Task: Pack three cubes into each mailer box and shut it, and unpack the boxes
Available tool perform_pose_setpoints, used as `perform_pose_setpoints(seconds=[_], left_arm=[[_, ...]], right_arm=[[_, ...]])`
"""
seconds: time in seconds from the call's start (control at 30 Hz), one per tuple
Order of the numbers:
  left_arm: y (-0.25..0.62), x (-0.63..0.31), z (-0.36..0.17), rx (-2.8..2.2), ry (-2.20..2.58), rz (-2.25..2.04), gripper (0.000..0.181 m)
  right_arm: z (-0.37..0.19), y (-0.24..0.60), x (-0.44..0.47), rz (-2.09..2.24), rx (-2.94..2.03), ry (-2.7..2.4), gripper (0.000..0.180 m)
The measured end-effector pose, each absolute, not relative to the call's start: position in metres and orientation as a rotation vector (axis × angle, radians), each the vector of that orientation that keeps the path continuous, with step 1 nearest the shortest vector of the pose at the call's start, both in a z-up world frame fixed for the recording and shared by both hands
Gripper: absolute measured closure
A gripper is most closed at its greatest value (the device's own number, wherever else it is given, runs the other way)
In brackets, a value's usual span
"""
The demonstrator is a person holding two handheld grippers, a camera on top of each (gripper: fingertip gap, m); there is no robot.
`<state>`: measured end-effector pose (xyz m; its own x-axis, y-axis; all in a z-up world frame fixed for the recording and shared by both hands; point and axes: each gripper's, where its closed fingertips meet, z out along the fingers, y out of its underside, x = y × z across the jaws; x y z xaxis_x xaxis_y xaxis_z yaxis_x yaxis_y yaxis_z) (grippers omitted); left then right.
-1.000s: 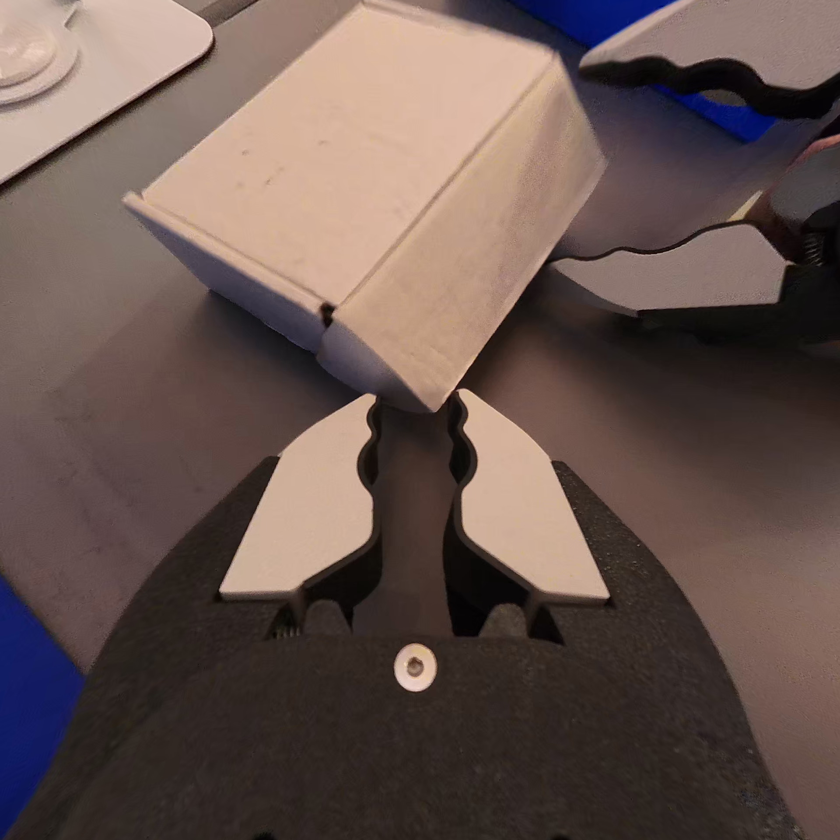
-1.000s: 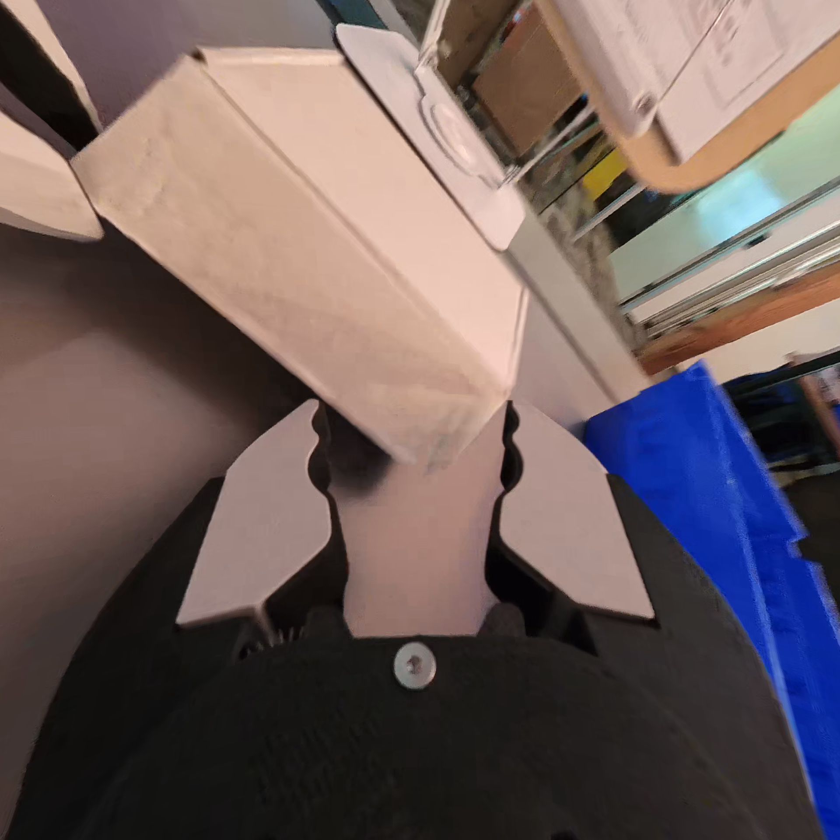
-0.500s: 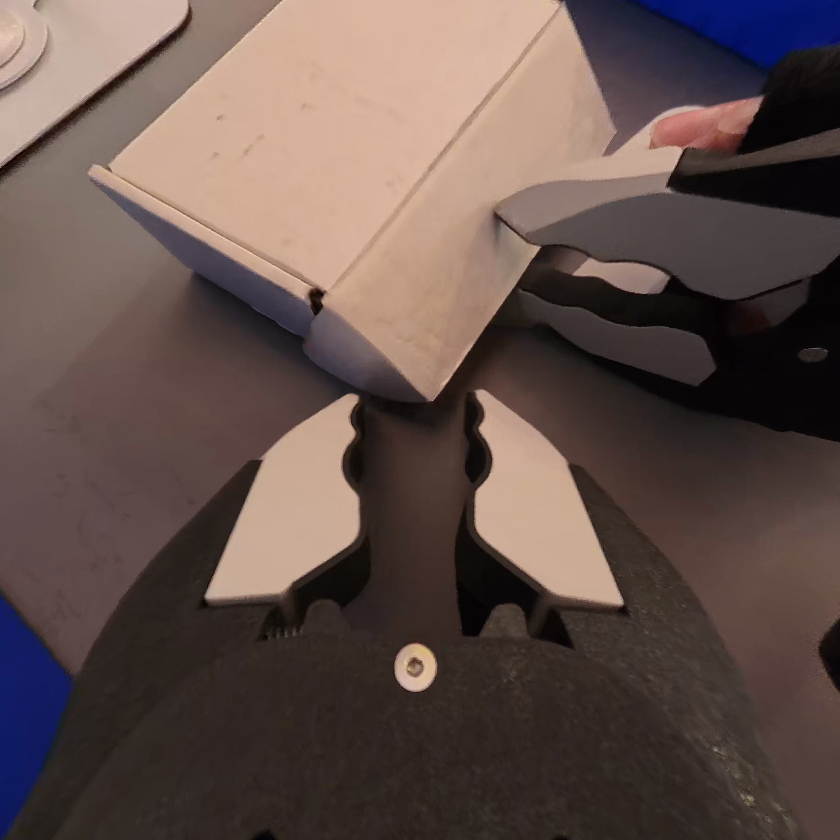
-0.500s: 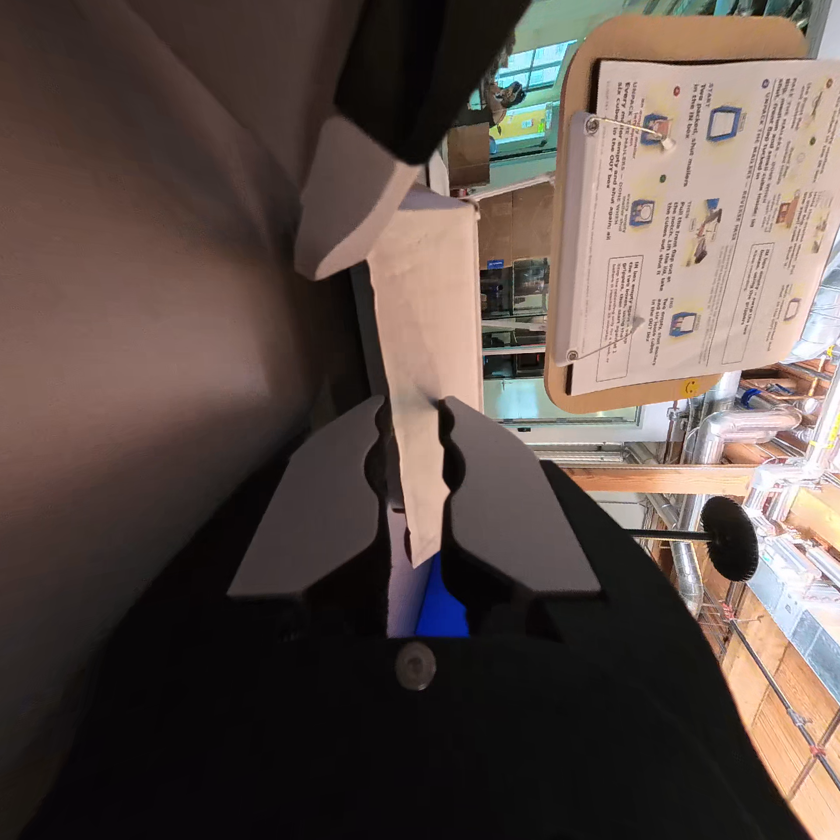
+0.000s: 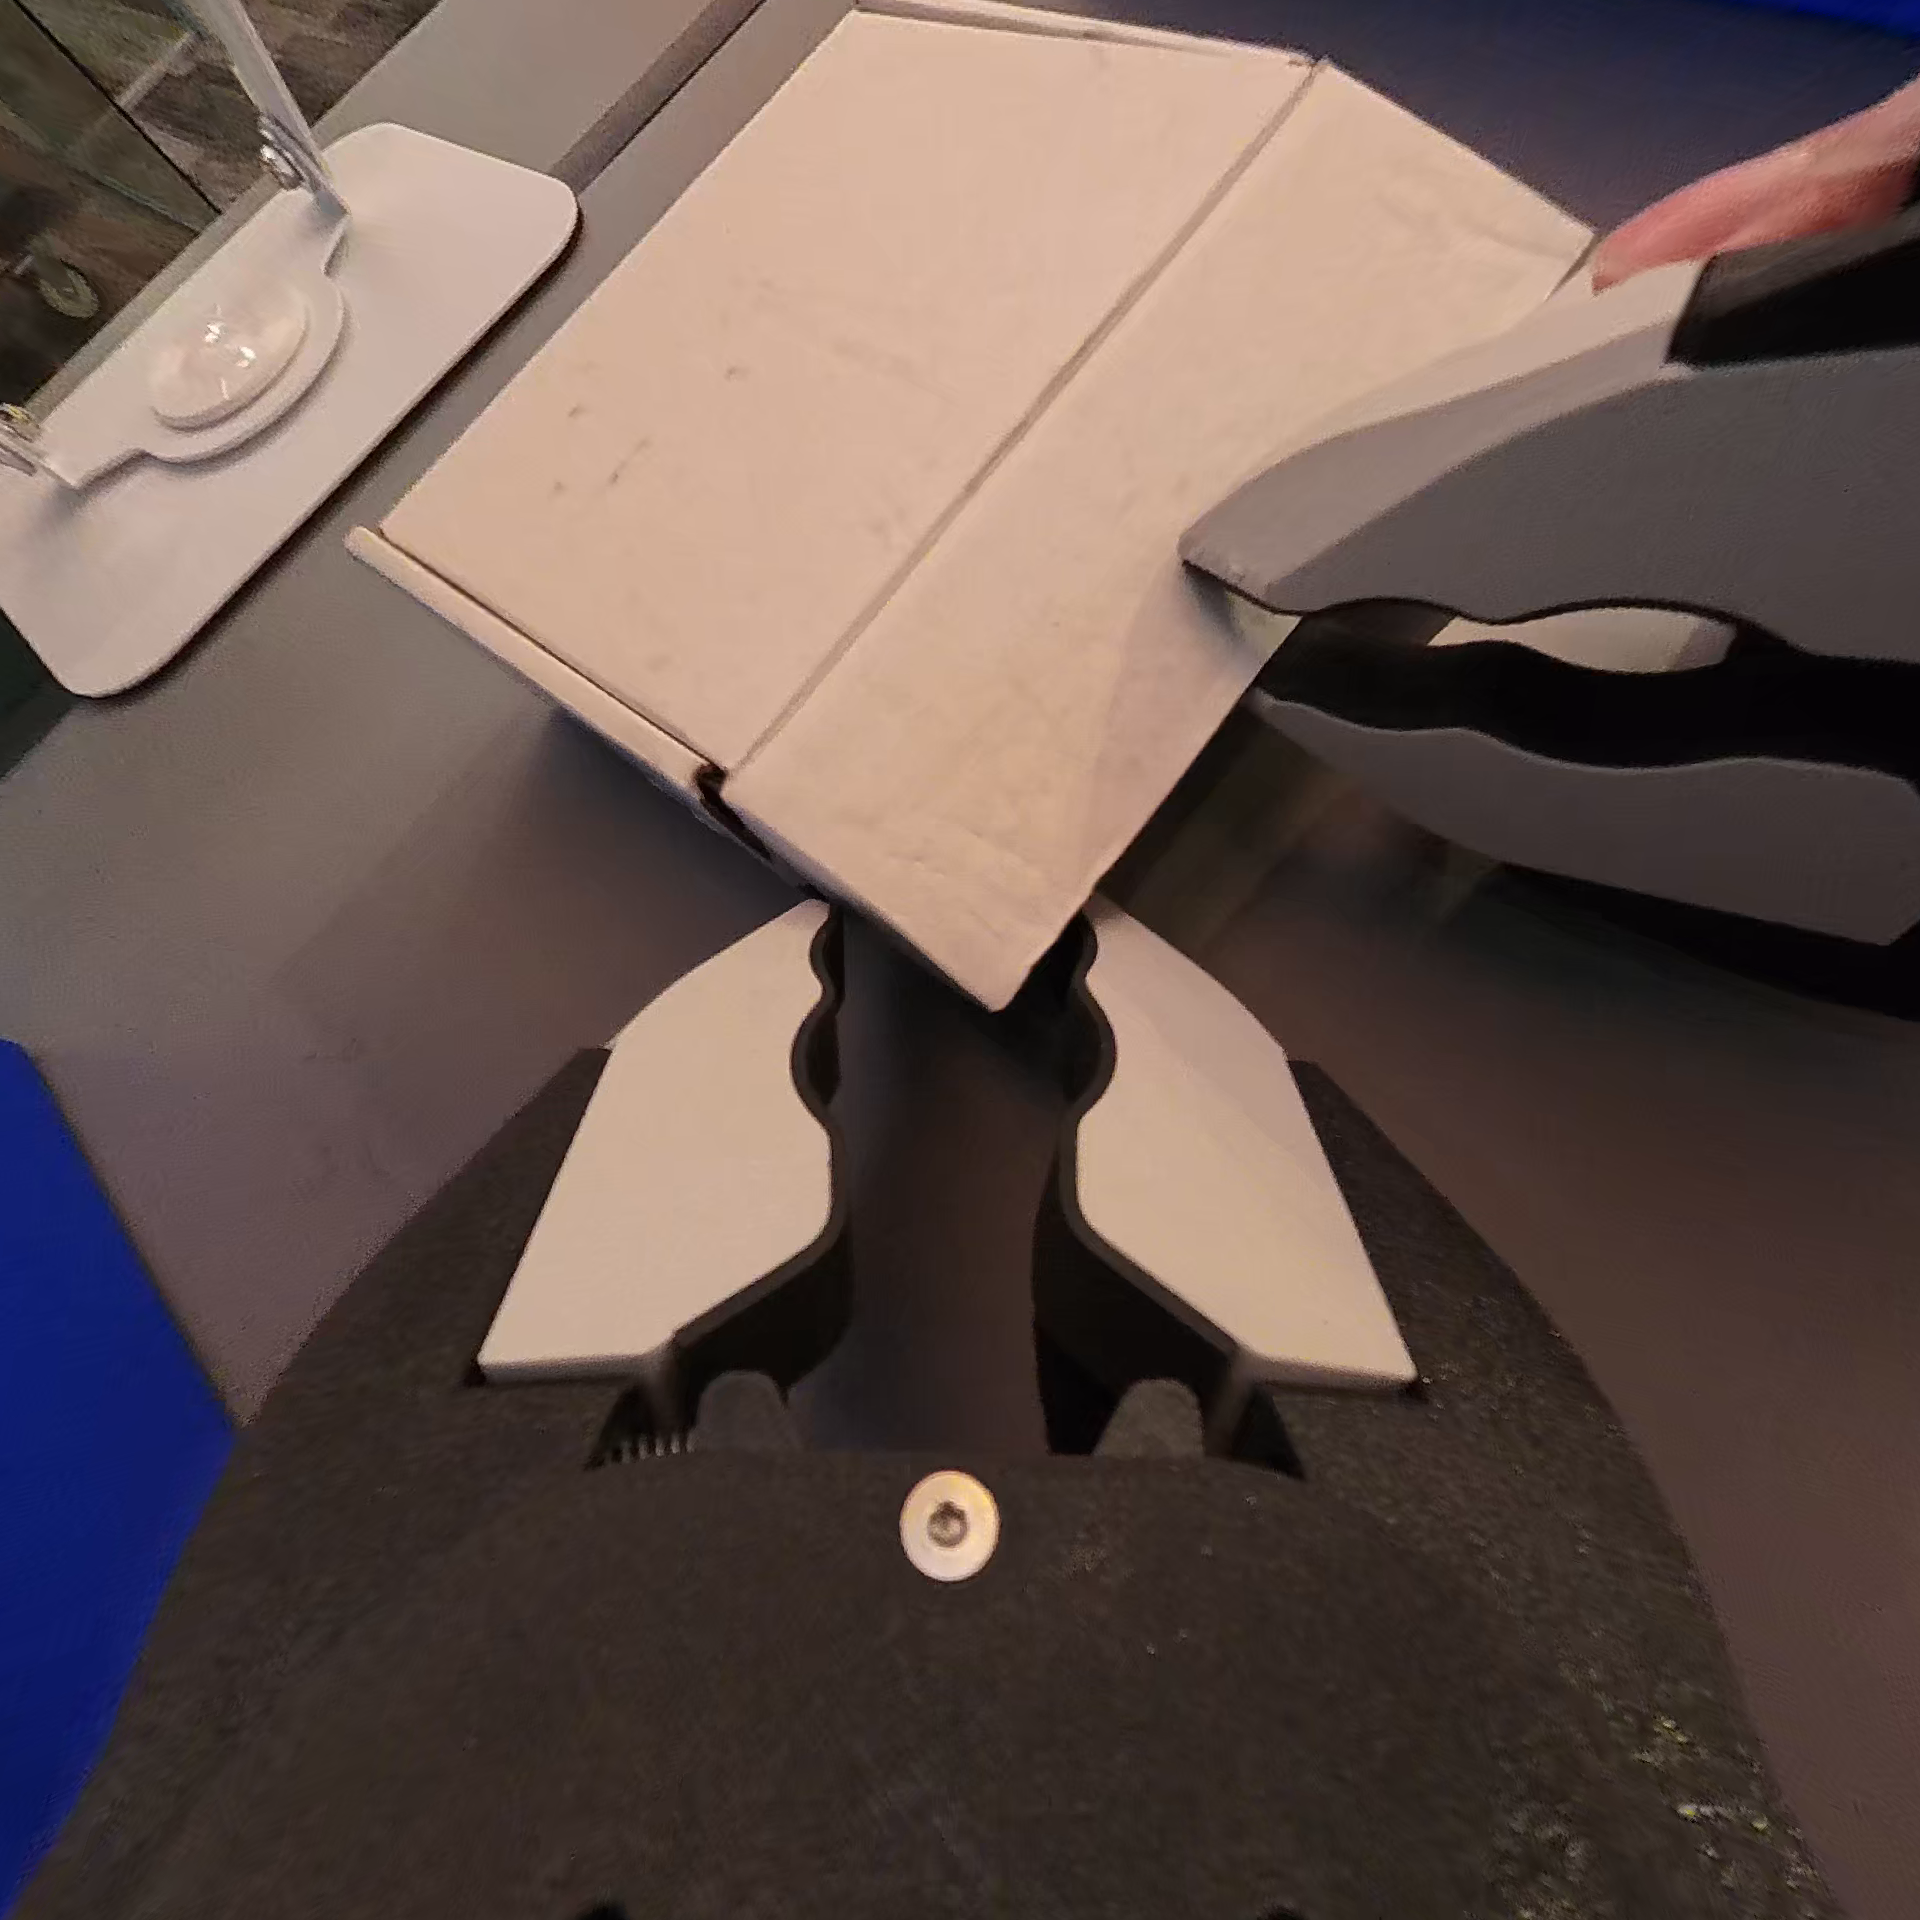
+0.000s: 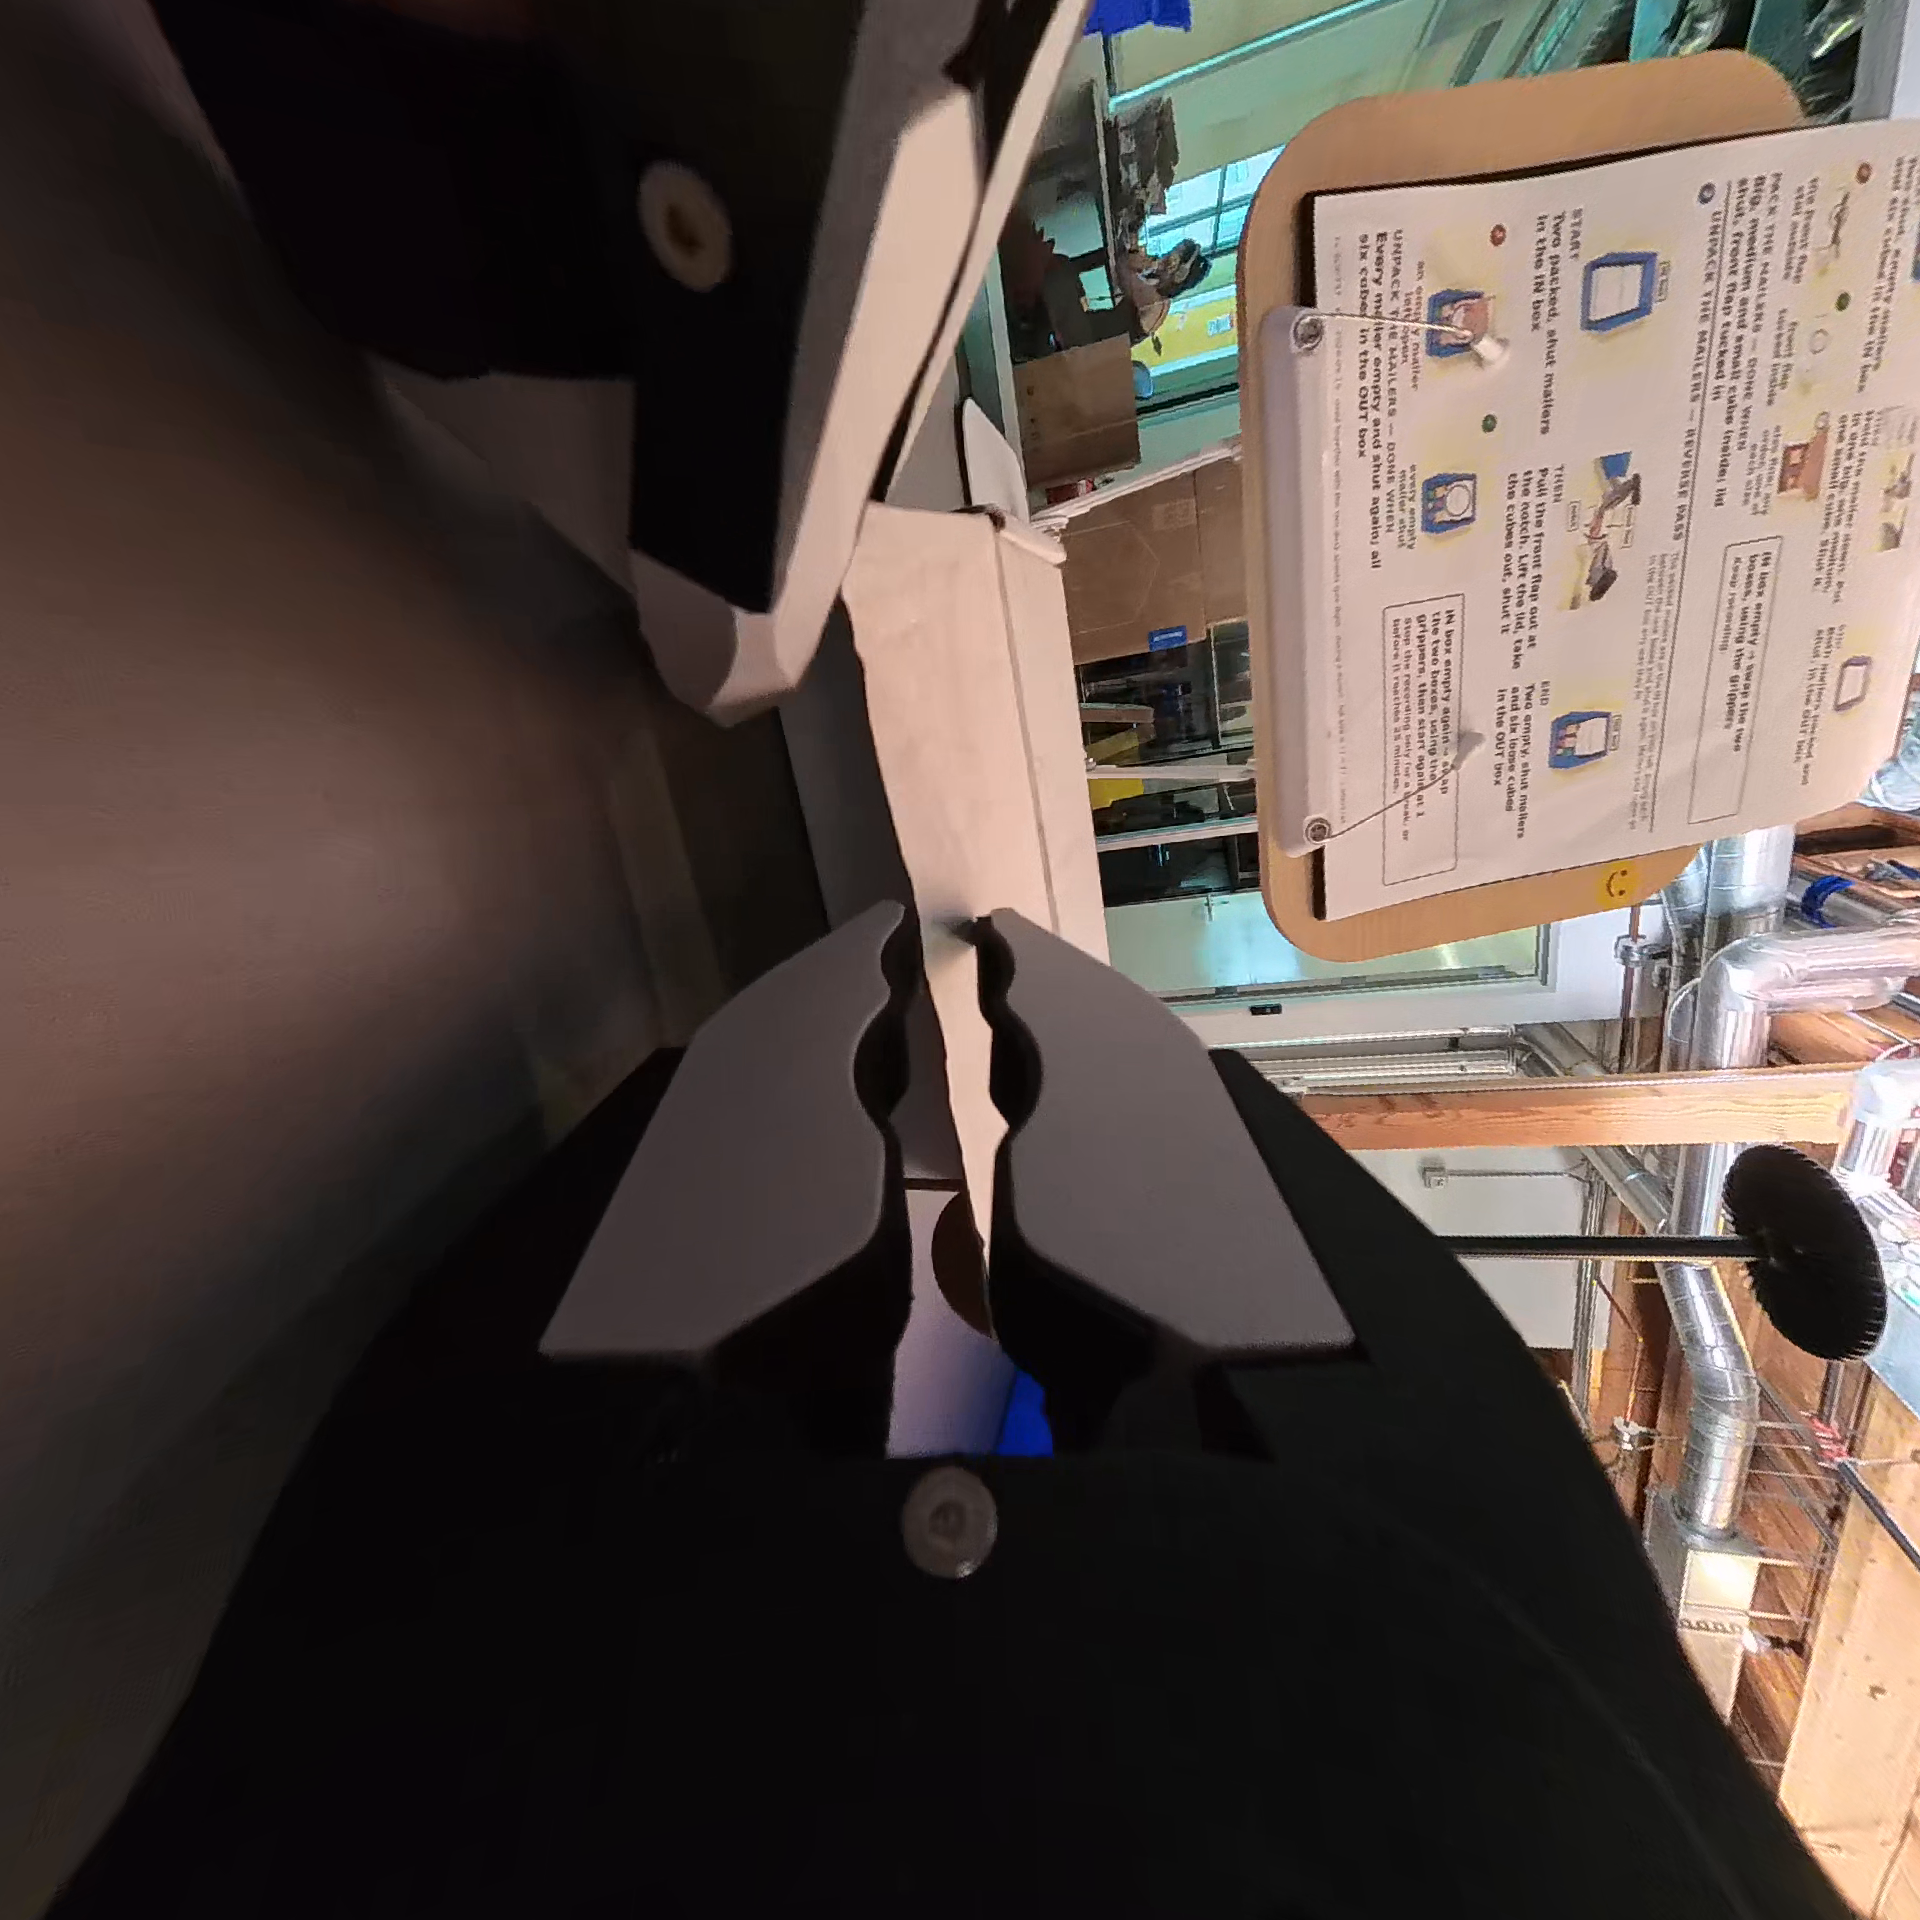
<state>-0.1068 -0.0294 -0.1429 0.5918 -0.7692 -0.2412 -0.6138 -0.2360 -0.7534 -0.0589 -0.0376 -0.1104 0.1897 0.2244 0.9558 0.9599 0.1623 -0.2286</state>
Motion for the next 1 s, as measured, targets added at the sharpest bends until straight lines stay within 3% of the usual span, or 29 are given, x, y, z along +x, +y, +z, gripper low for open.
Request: perform_pose_setpoints(seconds=[0.1, 0.27, 0.57, 1.0], left_arm=[[-0.029, -0.105, -0.142, -1.97, 1.08, -0.294, 0.14], [-0.033, -0.098, -0.146, -1.98, 1.126, -0.318, 0.115], [-0.034, -0.093, -0.148, -2.0, 1.143, -0.362, 0.1], [-0.02, -0.093, -0.146, -2.02, 1.121, -0.438, 0.11]], right_arm=[[-0.111, -0.037, -0.06, -0.787, -1.325, -1.269, 0.168], [-0.116, -0.035, -0.061, -0.781, -1.348, -1.271, 0.166], [-0.12, -0.034, -0.061, -0.766, -1.37, -1.271, 0.165], [-0.129, -0.037, -0.064, -0.471, -1.528, -1.293, 0.148]])
